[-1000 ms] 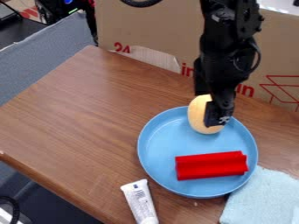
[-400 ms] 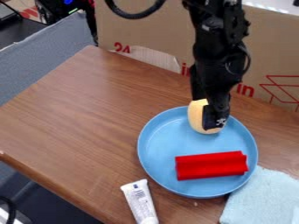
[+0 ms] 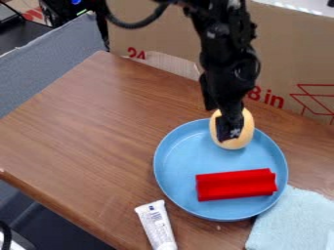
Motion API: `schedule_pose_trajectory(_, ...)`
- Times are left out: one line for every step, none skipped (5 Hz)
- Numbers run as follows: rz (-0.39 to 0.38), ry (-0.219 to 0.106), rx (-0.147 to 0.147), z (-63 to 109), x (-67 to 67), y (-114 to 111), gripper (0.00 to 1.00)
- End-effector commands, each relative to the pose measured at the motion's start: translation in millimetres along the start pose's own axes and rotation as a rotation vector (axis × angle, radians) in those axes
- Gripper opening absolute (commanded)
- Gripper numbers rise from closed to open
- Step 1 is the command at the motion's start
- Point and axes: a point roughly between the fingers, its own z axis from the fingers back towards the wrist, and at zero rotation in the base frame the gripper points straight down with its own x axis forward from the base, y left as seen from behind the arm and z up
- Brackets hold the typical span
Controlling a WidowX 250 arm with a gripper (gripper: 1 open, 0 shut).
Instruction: Move the red object to the left side of the table
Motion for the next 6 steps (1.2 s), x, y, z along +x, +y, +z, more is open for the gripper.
schedule_pose_trajectory(0.013, -0.048, 0.016, 1.2, -2.1, 13, 1.0)
schedule_pose_trajectory(0.036, -0.063, -0.001, -16.5, 7.1, 2, 1.0)
schedule_pose_trajectory(0.05, -0.08, -0.023, -30.9, 10.9, -15, 1.0)
schedule_pose_trajectory(0.054, -0.075, -0.044, -35.6, 16.8, -31, 1.0)
schedule_pose_trajectory(0.045, -0.094, -0.074, -34.7, 14.5, -39, 1.0)
schedule_pose_trajectory(0.023, -0.1, -0.085, -29.4, 8.8, -36, 1.0)
